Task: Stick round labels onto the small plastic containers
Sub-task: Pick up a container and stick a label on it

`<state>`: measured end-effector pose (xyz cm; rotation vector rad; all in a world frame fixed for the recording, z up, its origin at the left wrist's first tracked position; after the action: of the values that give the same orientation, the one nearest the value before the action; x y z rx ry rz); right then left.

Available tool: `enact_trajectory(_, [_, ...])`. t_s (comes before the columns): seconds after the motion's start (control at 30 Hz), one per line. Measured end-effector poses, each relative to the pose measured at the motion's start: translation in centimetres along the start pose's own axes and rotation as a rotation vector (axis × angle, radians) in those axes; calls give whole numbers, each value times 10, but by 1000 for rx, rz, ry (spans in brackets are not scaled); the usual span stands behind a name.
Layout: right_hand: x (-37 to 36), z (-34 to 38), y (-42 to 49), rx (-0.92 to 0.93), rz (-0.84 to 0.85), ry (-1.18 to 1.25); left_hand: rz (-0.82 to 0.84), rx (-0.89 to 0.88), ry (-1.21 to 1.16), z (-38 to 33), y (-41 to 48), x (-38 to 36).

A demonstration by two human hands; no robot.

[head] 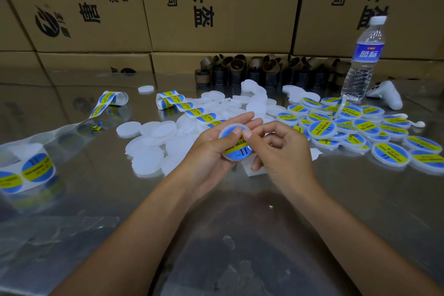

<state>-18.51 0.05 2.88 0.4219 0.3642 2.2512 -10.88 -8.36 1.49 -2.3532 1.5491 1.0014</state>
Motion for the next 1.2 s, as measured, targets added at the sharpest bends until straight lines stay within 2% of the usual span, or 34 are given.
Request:
enact_trajectory(0.2, [2, 5, -2, 145, -85, -237, 19, 27, -15, 6, 0, -2])
enact_trajectory(0.37, [5, -4, -3, 111, -86, -519, 8, 26, -46, 2, 1, -3])
enact_trajectory(0.47, [3, -6, -2, 75, -57, -454, -5, 18, -78, 0, 1, -2])
enact_trajectory(0.6, [-4, -6, 0, -18, 67, -128, 22, 37, -31, 2, 0, -2])
enact_trajectory(0.67, [-4, -6, 1, -40, 84, -65, 33, 43, -8, 3, 0, -2])
enact_trajectory(0.8, [1, -6, 3, -61, 12, 11, 4, -6, 157, 4, 0, 2])
enact_trajectory(0.93, [10, -5, 5, -45, -96, 35, -120, -71, 406, 1, -2, 9])
enact_trajectory(1.2, [12, -5, 4, -47, -116, 5, -116, -148, 468, -6, -3, 3])
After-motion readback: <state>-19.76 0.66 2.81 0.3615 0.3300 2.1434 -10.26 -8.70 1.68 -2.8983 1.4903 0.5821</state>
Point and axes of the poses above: each hand's wrist, its own y-axis towards the middle knuckle, its own x-axis out of the back of the hand, z = x × y, the point moved 7 cm from there along y, towards the middle knuckle, and after that the axes turned 11 degrees about -y, right-handed, at the moved point
